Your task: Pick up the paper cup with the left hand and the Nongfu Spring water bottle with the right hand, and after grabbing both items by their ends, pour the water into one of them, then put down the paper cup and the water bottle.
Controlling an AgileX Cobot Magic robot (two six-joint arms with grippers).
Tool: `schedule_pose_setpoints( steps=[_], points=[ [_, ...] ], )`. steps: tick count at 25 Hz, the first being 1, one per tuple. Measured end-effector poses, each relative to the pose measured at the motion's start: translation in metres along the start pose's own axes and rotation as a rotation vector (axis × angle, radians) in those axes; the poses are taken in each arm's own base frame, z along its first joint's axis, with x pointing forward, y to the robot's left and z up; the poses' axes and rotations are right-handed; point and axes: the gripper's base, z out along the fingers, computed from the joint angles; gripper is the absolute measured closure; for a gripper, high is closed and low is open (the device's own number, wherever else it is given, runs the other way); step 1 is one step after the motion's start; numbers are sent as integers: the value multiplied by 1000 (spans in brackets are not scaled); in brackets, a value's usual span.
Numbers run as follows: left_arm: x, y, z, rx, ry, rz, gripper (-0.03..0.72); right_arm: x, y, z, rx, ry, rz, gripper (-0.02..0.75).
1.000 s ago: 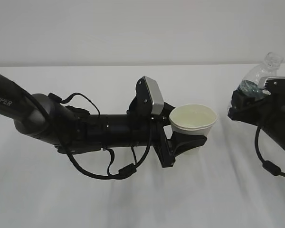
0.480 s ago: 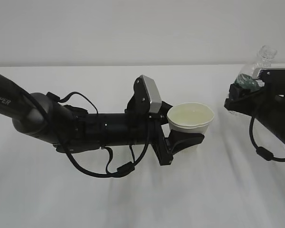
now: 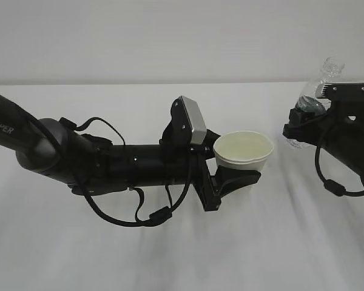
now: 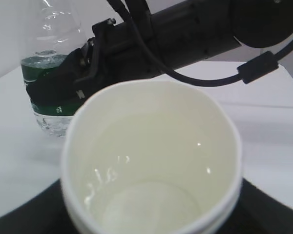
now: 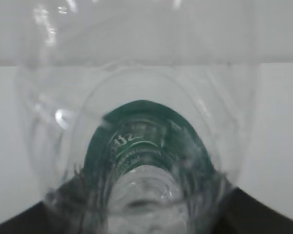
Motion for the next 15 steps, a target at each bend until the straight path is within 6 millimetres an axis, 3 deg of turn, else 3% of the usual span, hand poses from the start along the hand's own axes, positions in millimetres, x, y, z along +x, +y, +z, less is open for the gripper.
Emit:
schedule_pose_setpoints(
  steps=[8,15],
  points=[
    [0,0,0,-1,3,0,216,17,0,7,-4,44,8,381],
    [0,0,0,-1,3,0,216,18,0,7,-6,52,15,381]
  ],
)
